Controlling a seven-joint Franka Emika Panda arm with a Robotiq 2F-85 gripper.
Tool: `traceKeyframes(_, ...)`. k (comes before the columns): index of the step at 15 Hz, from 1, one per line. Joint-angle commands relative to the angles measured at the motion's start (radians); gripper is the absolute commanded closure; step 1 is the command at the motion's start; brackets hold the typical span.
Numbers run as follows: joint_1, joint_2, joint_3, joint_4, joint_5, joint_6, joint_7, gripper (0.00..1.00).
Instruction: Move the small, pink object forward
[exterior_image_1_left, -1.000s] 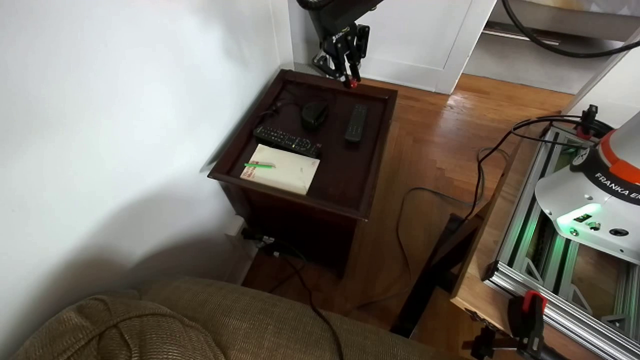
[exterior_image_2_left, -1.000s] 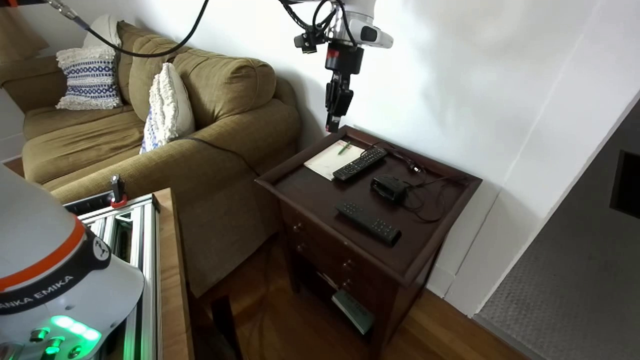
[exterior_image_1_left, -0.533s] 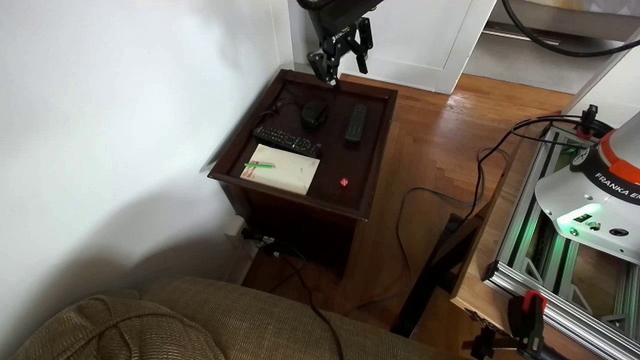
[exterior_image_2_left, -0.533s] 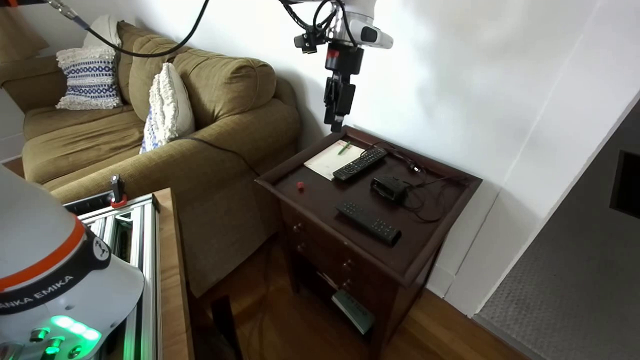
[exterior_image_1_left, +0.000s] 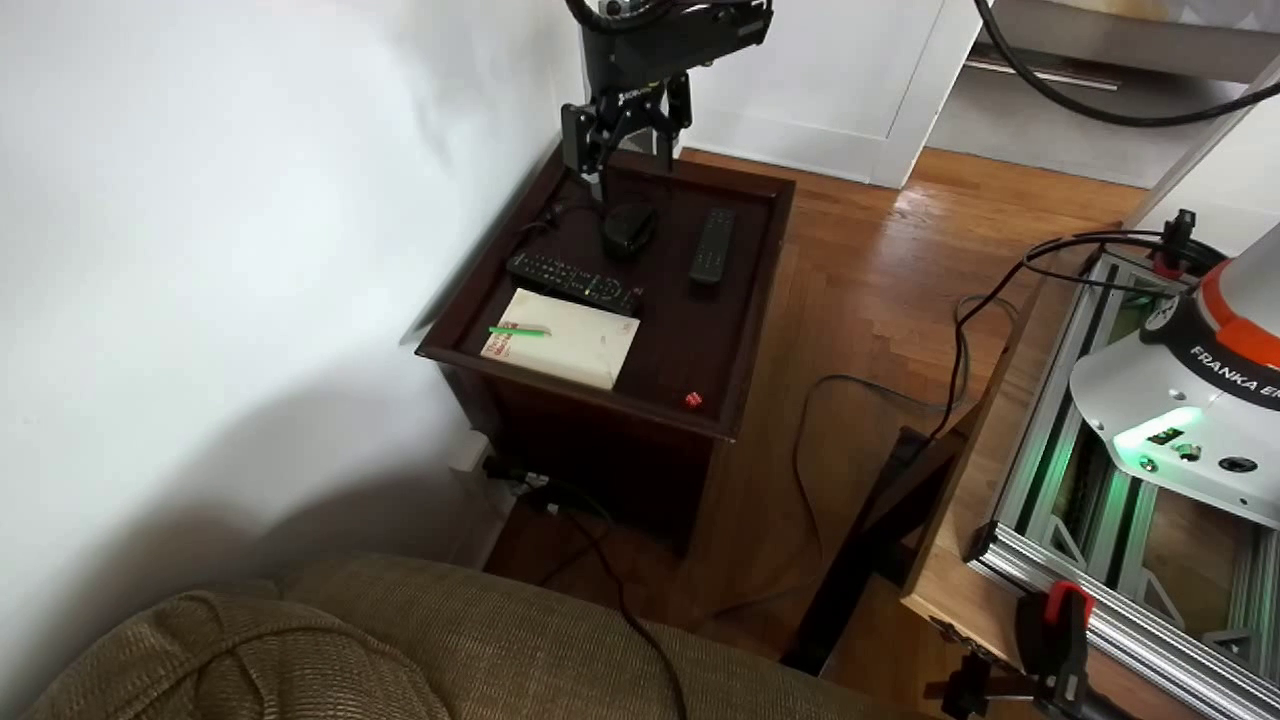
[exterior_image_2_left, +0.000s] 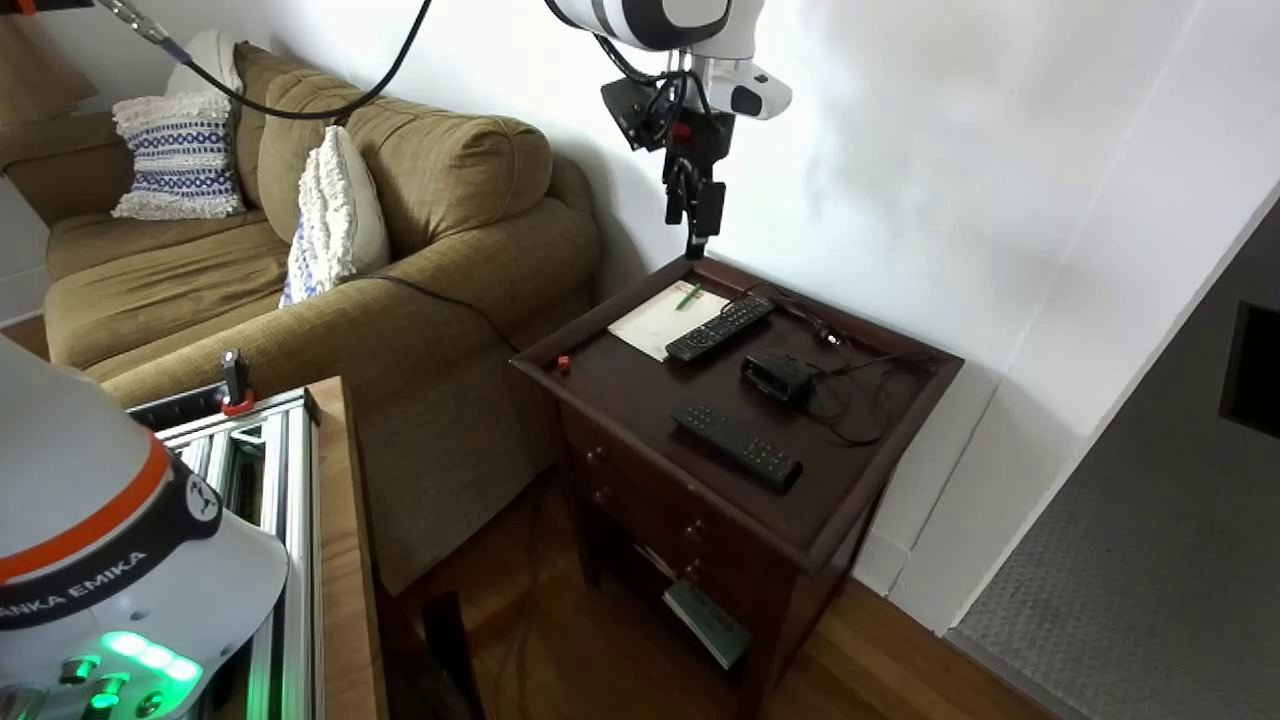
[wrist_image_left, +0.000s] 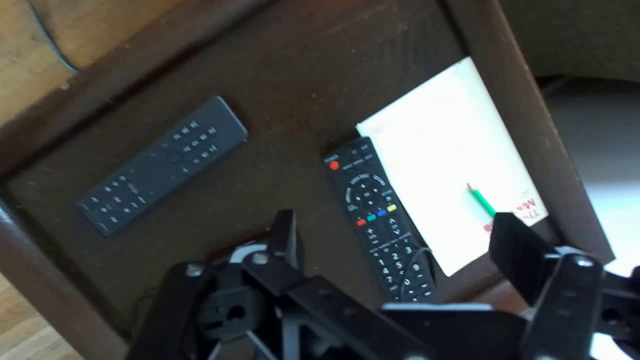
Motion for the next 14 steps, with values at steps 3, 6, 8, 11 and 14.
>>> traceKeyframes(3,-0.069,0.0,0.089,-0.116,0.165,0.181,-0.269,0.0)
traceKeyframes(6,-0.079,-0.054,0.092,-0.194,0.166,0.173,-0.332,0.0)
traceKeyframes(8,-0.067,-0.113,0.074,-0.265,0.123,0.2,-0.324,0.0)
traceKeyframes(11,-0.07,-0.217,0.073,-0.392,0.133,0.308,-0.33,0.0)
traceKeyframes(14,-0.074,-0.311,0.08,-0.5,0.15,0.403,-0.352,0.0)
